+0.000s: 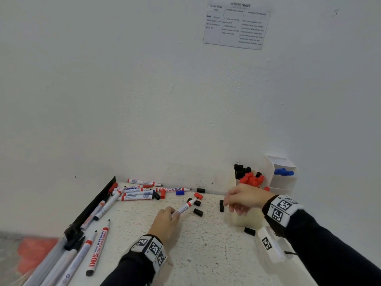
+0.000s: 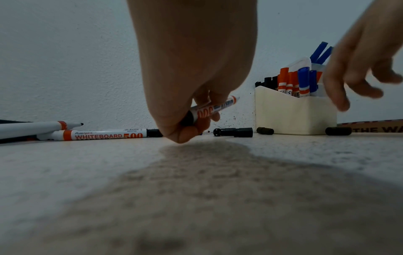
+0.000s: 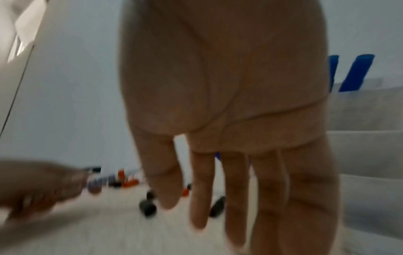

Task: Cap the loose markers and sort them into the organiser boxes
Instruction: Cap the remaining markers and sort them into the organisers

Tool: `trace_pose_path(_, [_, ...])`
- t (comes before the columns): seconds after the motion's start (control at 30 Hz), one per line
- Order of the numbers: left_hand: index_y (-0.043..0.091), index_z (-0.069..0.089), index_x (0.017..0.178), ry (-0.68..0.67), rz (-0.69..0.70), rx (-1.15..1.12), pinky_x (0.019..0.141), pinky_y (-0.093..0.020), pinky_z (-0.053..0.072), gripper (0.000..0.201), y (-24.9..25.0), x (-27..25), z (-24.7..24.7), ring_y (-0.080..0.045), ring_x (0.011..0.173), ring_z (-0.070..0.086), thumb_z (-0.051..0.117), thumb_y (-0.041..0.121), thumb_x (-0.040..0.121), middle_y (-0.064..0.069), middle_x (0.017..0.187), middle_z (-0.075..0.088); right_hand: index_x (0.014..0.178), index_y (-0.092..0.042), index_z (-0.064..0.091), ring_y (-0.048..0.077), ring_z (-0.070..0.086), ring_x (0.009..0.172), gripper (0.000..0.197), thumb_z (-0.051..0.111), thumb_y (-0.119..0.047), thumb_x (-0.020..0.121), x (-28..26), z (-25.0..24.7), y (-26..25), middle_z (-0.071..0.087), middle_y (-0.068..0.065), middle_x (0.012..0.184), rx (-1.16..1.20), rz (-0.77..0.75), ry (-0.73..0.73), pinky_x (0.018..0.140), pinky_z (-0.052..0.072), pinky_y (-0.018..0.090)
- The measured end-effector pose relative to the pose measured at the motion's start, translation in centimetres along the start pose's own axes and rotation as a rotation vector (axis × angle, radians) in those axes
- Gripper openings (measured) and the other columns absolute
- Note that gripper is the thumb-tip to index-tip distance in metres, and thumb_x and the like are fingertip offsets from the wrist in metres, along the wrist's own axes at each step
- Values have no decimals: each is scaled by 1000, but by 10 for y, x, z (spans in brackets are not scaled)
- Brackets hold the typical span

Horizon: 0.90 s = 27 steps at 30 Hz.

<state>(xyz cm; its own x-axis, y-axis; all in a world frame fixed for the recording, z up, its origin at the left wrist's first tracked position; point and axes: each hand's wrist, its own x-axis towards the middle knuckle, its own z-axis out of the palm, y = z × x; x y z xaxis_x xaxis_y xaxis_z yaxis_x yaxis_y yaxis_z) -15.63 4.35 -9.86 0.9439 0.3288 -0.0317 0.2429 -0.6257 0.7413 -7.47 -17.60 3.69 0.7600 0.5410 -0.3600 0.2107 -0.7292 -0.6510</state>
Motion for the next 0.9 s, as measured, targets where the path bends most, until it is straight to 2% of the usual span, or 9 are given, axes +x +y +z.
trace_pose_path(0.07, [15,50,121,-15,15,30,58,-11,33,30,-2,1,1,-2,72,44,34,29,100,-2,101,52,93,-12,62,10,56,61,15,54,-24,89,-2,16,11,64,0,84,-198,176,-149,54,46,20])
trace_pose_path(0.17, [10,54,118,-48,17,6,55,-12,34,31,0,-1,2,-3,64,44,34,26,100,5,82,52,107,-12,59,17,57,87,21,49,-19,90,3,40,46,56,1,98,-660,246,2,70,44,23])
trace_pose_path(0.23, [9,54,117,-53,13,-3,56,-13,34,31,1,-2,2,-4,64,44,34,26,100,5,80,51,115,-12,53,19,56,105,25,47,-14,92,7,53,70,57,4,113,-666,275,107,85,42,23])
trace_pose_path(0.33, [11,53,118,-80,13,-13,56,-13,33,28,3,-3,1,-3,65,44,36,26,100,4,86,53,110,-13,50,17,50,99,19,41,-7,94,9,62,85,49,4,106,-544,287,146,84,37,19])
trace_pose_path(0.4, [14,53,119,-110,20,1,56,-12,33,28,5,-5,1,-2,67,45,38,26,99,3,92,54,91,-14,48,16,47,93,11,41,-5,93,10,66,87,43,1,91,-501,266,183,69,35,14])
trace_pose_path(0.47, [16,53,121,-126,33,11,58,-12,34,28,6,-5,1,-3,72,47,40,27,98,4,96,55,79,-19,42,16,45,85,20,42,-2,89,14,72,87,45,-2,85,-464,196,222,60,31,11])
trace_pose_path(0.6, [19,55,123,-135,53,23,62,-11,34,29,5,-5,-1,-6,81,48,41,26,98,4,100,56,97,-27,43,5,45,75,25,50,-5,88,23,88,68,46,-9,83,-269,-62,342,62,35,9])
trace_pose_path(0.73, [21,59,120,-109,52,9,64,-13,37,28,3,-7,1,-6,81,51,44,25,96,6,96,58,111,-18,53,1,42,79,26,56,-8,88,33,95,40,45,-4,94,-183,-242,575,67,34,4])
trace_pose_path(0.9, [23,61,120,-131,67,20,67,-15,40,29,2,-8,2,-8,82,52,45,26,96,7,95,59,120,-13,60,4,43,82,33,55,-6,89,40,102,34,41,-4,93,-184,-264,532,76,33,4])
